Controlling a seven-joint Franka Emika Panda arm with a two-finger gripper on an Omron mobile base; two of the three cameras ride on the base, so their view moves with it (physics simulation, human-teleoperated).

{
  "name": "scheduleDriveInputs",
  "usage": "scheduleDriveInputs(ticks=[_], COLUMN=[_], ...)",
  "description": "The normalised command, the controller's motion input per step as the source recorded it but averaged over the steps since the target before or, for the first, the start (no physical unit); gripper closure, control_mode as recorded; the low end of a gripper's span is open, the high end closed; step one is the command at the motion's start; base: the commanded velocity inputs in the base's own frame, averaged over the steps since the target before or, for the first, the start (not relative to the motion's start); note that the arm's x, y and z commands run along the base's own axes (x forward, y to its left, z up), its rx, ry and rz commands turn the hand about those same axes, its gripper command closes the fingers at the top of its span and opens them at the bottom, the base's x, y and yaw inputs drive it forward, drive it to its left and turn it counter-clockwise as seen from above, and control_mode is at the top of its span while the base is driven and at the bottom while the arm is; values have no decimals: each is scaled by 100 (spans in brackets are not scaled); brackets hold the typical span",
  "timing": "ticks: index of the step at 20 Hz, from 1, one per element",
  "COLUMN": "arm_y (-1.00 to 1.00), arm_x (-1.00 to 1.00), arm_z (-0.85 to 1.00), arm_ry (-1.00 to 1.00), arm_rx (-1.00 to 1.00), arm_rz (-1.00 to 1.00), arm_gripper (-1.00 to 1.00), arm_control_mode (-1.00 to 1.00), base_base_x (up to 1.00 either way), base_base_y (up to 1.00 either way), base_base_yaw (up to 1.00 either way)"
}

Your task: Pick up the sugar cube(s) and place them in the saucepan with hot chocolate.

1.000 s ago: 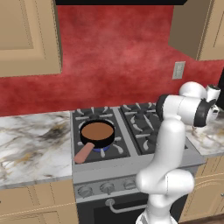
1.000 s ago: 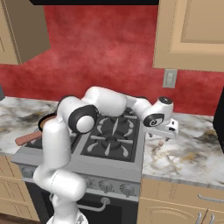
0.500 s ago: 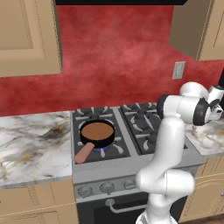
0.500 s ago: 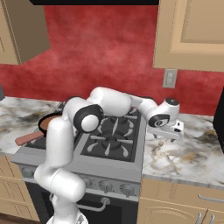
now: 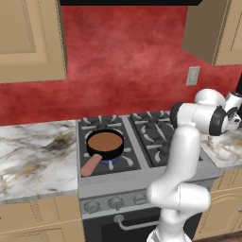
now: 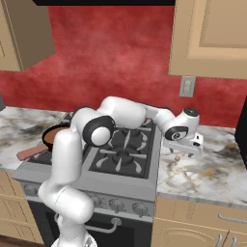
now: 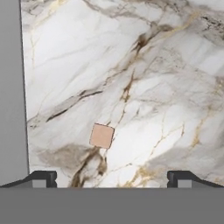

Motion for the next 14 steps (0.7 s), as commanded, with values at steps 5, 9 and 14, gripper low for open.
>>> scheduleDriveInputs(ticks=[5, 9, 14], arm_y=[4, 10, 1], arm_x=[0, 0, 3], arm_z=[-16, -8, -4], arm_ry=[0, 0, 0], arm_rx=[0, 0, 0], arm_rz=[0, 0, 0], arm_gripper=[-100, -100, -100], arm_control_mode=[-100, -100, -100], base_base_x=[0, 0, 0], base_base_y=[0, 0, 0], base_base_yaw=[0, 0, 0])
